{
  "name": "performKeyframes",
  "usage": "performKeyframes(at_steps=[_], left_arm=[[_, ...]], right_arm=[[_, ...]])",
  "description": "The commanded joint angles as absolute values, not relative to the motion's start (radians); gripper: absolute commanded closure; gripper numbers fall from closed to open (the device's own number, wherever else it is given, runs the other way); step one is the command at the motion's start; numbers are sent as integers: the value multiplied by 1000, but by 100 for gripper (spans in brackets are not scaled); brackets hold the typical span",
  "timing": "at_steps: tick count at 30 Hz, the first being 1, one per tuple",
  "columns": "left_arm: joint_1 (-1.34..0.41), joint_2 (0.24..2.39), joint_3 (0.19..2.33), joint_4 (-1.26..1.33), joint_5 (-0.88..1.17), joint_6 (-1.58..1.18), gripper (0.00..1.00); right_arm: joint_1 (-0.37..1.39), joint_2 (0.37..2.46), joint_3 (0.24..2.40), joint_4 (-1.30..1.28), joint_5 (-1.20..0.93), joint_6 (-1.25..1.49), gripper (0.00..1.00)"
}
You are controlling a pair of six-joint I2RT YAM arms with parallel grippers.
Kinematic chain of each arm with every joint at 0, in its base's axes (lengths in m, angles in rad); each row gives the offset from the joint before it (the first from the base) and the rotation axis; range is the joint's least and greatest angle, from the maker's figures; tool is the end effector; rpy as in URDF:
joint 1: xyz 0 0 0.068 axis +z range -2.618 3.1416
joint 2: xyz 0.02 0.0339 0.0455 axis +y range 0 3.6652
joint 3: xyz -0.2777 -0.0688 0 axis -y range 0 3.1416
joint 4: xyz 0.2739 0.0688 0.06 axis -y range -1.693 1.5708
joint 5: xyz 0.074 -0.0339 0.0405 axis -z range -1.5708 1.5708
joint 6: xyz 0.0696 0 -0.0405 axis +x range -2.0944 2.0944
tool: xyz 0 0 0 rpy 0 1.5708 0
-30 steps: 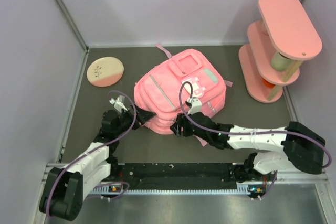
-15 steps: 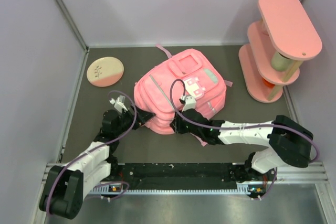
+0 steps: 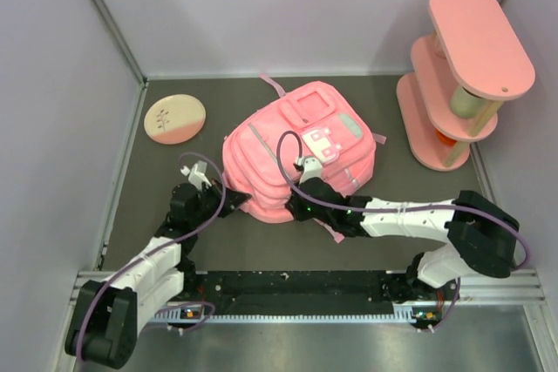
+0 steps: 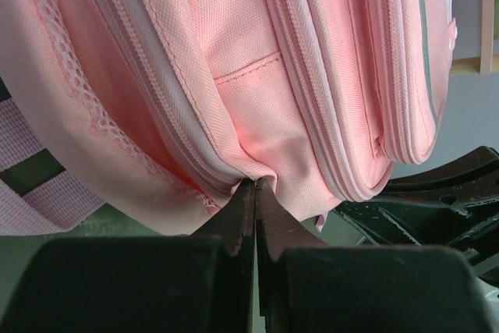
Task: Pack the student bag
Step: Zip the student bag at the center of the board.
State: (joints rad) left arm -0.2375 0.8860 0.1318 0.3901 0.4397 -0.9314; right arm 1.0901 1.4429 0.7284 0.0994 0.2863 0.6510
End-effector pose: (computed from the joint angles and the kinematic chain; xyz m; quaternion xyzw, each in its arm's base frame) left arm 0.2001 -0.0789 0.1360 -0.1569 0.7978 -0.4553 0.3628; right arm 0.1773 0.2975 0.1736 -0.1274 0.8721 0.2664 0.3902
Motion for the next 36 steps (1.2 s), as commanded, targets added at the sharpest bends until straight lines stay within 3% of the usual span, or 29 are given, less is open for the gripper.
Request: performKeyframes(at_steps=[1,10,18,27,28,31,34,36], left_arm=[[-242,824,167,344,390,-878,100],[-242,738,179,222,299,-825,100],[-241,736,176,215,293,-822,100],[-241,733,170,244,333,-824,100],[-242,735,169,264,354,-834,70],[-244,753,144,377,406,-909,23],[-264,775,92,495,402,-985,9],[-293,787,84,546,382,-1011,6]], right_arm=[[1081,1361,776,37,354,568,100],[1052,1224,775,-161,492,488,100],[882,1152,729,-239,474,459,100],[822,1089,703,-230,402,448,100],[822,1088,700,-215,384,451,100],[822,1092,687,-180,302,463,100],[822,1117,677,-138,253,482,100],[824,1138,676,-123,224,491,100]])
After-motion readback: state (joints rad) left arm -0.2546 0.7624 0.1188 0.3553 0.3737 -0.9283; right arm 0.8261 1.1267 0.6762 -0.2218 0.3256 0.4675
